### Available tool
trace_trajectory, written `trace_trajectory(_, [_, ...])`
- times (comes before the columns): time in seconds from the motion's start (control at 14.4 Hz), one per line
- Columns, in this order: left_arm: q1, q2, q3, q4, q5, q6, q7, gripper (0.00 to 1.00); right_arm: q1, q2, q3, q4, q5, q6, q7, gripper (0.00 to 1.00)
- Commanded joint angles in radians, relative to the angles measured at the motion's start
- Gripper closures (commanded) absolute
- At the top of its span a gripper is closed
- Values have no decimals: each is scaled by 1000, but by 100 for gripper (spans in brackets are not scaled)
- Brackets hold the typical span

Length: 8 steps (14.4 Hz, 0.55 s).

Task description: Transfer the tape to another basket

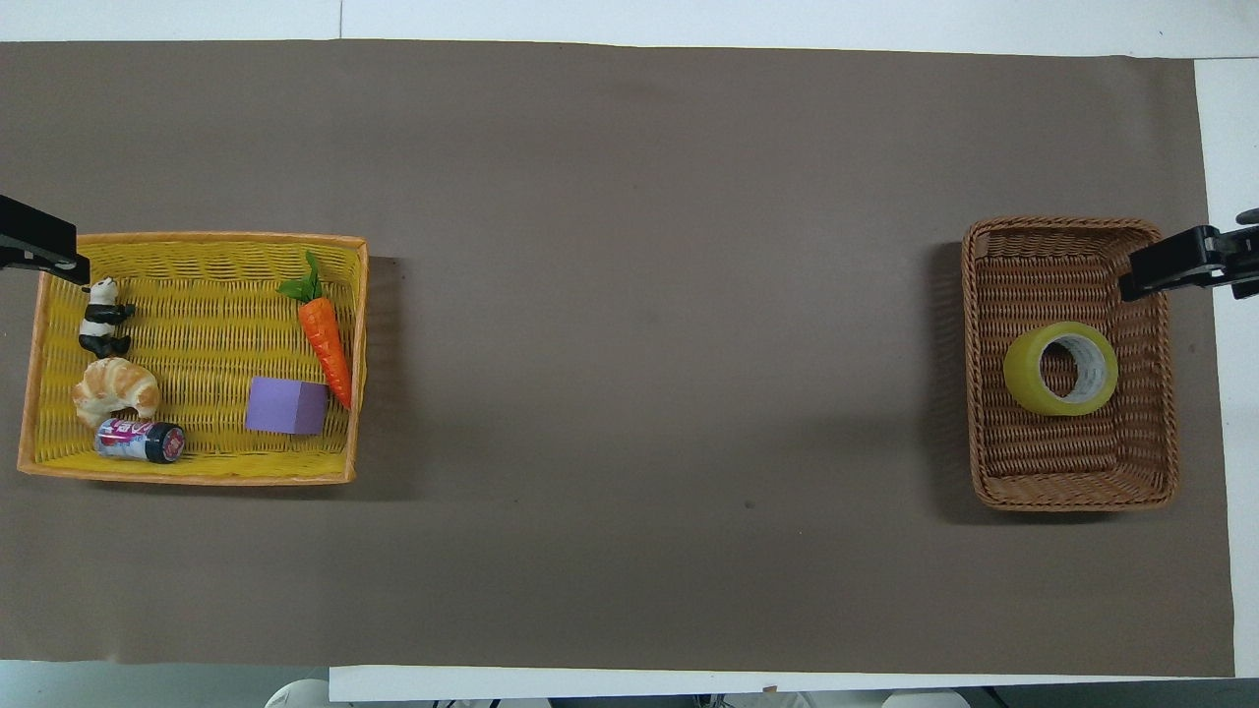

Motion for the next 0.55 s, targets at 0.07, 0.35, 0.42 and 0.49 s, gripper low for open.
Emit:
trace_trajectory(0.07, [-6, -29, 8, -31, 19, -1, 13, 0, 23, 0, -11, 10, -24, -31, 23, 0])
trace_trajectory(0.35, [-6, -30, 8, -31, 19, -1, 13, 0, 23, -5, -14, 10, -26, -31, 22, 0])
trace_trajectory(0.42, [-6, -30, 8, -31, 19, -1, 13, 0, 23, -5, -15, 10, -27, -31, 22, 0])
trace_trajectory(0.49, [-6, -30, 8, -31, 19, -1, 13, 0, 23, -5, -24, 10, -27, -31, 22, 0])
